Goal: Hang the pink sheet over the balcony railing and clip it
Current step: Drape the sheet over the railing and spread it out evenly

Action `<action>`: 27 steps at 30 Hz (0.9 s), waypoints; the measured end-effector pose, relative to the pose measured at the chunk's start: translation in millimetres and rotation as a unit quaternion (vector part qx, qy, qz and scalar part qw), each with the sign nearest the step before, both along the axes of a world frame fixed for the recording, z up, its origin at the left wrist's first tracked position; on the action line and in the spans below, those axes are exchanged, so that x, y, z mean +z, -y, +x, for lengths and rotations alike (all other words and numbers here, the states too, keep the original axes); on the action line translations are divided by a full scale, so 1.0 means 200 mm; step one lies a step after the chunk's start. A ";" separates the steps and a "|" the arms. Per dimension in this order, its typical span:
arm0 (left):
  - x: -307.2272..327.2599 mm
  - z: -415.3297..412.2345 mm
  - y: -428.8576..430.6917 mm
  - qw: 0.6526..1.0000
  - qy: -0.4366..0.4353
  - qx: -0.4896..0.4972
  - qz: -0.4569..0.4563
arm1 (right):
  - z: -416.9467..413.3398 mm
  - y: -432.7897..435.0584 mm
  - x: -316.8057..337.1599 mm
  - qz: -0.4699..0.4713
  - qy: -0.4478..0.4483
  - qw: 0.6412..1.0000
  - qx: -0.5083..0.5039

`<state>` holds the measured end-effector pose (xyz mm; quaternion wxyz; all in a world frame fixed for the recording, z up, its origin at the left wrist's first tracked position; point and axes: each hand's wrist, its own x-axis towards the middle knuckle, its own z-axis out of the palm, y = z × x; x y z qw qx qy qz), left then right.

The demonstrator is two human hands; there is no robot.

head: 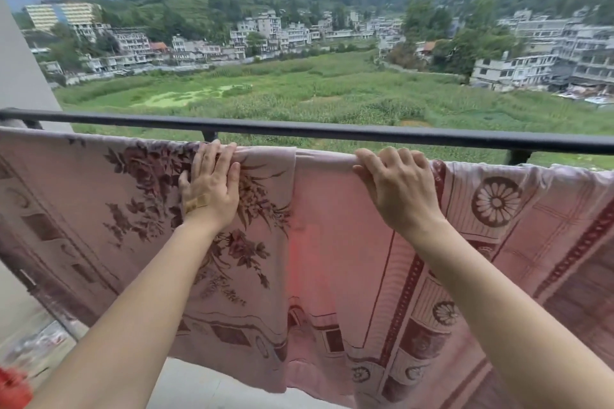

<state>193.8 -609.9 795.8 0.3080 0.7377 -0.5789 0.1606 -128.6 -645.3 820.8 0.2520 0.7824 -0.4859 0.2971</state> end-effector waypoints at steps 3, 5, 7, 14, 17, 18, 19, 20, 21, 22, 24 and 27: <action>-0.02 0.07 0.03 1.000 -0.024 0.011 -0.013 | -0.22 0.01 -0.02 -0.040 0.019 0.999 -0.031; -0.03 0.06 0.04 0.999 -0.023 0.011 -0.027 | -0.33 0.00 -0.03 -0.059 0.022 0.997 -0.041; -0.03 0.00 0.07 0.998 -0.035 0.013 -0.040 | -0.37 -0.01 -0.03 -0.058 0.018 0.997 -0.057; 0.00 -0.47 0.10 0.996 -0.037 -0.017 -0.084 | -0.47 -0.07 -0.08 -0.007 0.016 0.997 -0.076; 0.01 -0.82 0.10 0.986 0.005 -0.120 -0.119 | -0.69 -0.14 -0.09 0.010 0.073 0.992 -0.104; 0.02 -0.95 0.10 0.980 0.011 -0.151 -0.129 | -0.79 -0.16 -0.09 0.015 0.095 0.988 -0.118; 0.03 -1.09 0.10 0.974 0.018 -0.182 -0.133 | -0.90 -0.18 -0.09 0.019 0.120 0.984 -0.133; 0.04 -1.23 0.10 0.968 0.027 -0.211 -0.132 | -1.01 -0.20 -0.09 0.022 0.151 0.977 -0.149; 0.05 -1.37 0.10 0.962 0.038 -0.238 -0.128 | -1.12 -0.22 -0.09 0.024 0.188 0.968 -0.167; 0.06 -1.50 0.10 0.956 0.049 -0.264 -0.120 | -1.22 -0.23 -0.09 0.021 0.231 0.955 -0.184; 0.07 -1.76 0.09 0.945 0.061 -0.305 -0.098 | -1.41 -0.27 -0.09 0.030 0.331 0.916 -0.227; 0.07 -2.07 0.08 0.943 0.074 -0.317 -0.073 | -1.66 -0.31 -0.08 0.162 0.490 0.824 -0.234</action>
